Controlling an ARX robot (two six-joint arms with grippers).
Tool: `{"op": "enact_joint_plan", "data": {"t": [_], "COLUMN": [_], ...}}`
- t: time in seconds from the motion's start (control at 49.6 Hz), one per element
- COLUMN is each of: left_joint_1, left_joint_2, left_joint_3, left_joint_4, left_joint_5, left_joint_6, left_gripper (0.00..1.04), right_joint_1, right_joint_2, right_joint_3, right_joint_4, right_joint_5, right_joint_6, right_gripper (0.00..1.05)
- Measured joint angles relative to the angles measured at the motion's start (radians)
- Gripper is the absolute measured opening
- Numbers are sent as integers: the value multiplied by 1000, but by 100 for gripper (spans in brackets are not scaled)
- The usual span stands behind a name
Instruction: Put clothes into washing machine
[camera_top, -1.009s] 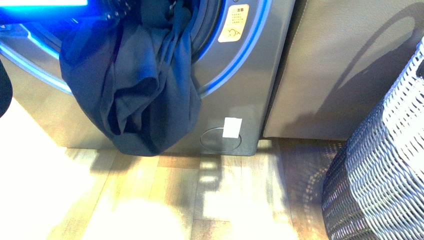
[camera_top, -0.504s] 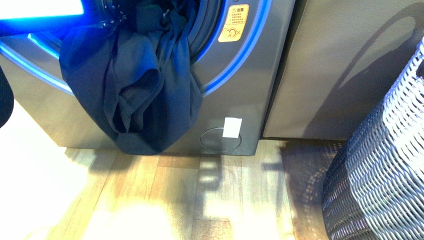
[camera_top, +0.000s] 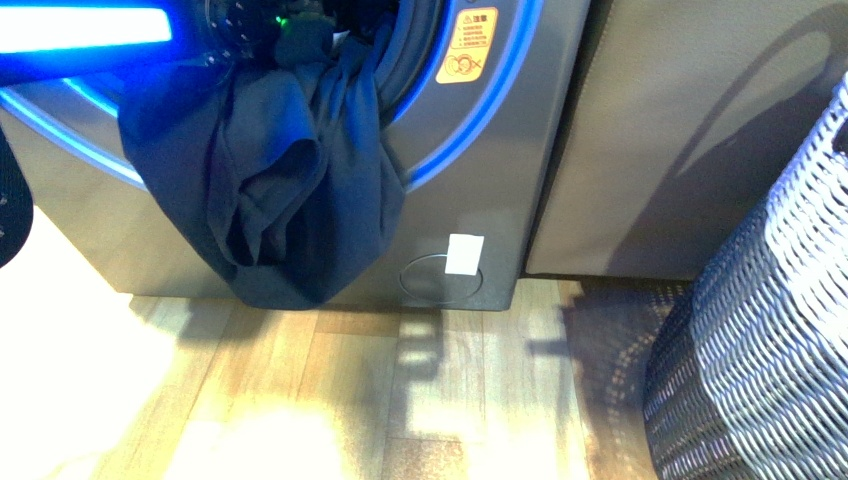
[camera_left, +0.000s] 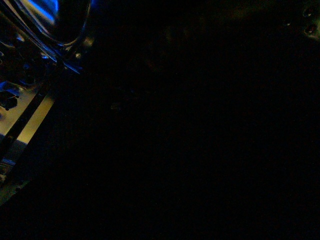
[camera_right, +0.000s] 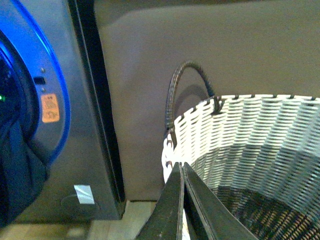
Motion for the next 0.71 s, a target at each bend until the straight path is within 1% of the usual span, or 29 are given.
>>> {"op": "enact_joint_plan", "data": {"t": [0.02,0.04,0.101,0.202,0.222,0.262,0.303,0.323,0.343,0.383,0.424,0.444,0.504,0.545,0.605,0.706], "left_joint_1": [2,2,2,2,2,2,3,3,3,4,4,4,5,5,5,5], "left_joint_2": [0,0,-2,-11,-17,-24,-35,-35,-49,-56,-76,-89,-165,-236,-396,-571], "left_joint_3": [0,0,0,0,0,0,0,0,0,0,-9,-24,-141,-256,-480,-701], "left_joint_4": [0,0,0,-1,-3,-5,-8,-8,-12,-14,-13,-4,68,132,227,299], "left_joint_5": [2,2,5,8,10,10,13,13,13,15,16,16,17,22,23,29], "left_joint_6": [0,0,-4,-2,-2,-2,-1,-1,3,3,3,3,3,3,6,7], "left_gripper": [93,93,103,98,94,93,97,97,102,102,97,97,99,99,98,98], "right_joint_1": [0,0,0,0,0,0,0,0,0,0,0,0,0,0,0,0], "right_joint_2": [-16,-21,-30,-30,-30,-31,-31,-31,-31,-31,-31,-31,-31,-31,-31,-31], "right_joint_3": [0,0,0,0,0,0,0,0,0,0,0,0,0,0,0,0], "right_joint_4": [-3,-4,-5,-10,-10,-10,-10,-10,-10,-10,-10,-10,-10,-10,-10,-10], "right_joint_5": [0,0,0,0,0,0,0,0,0,0,0,0,0,0,0,0], "right_joint_6": [0,0,0,0,0,0,0,0,0,0,0,0,0,0,0,0], "right_gripper": [2,2,2,2,2,2,2,2,2,2,2,2,2,2,2,2]}}
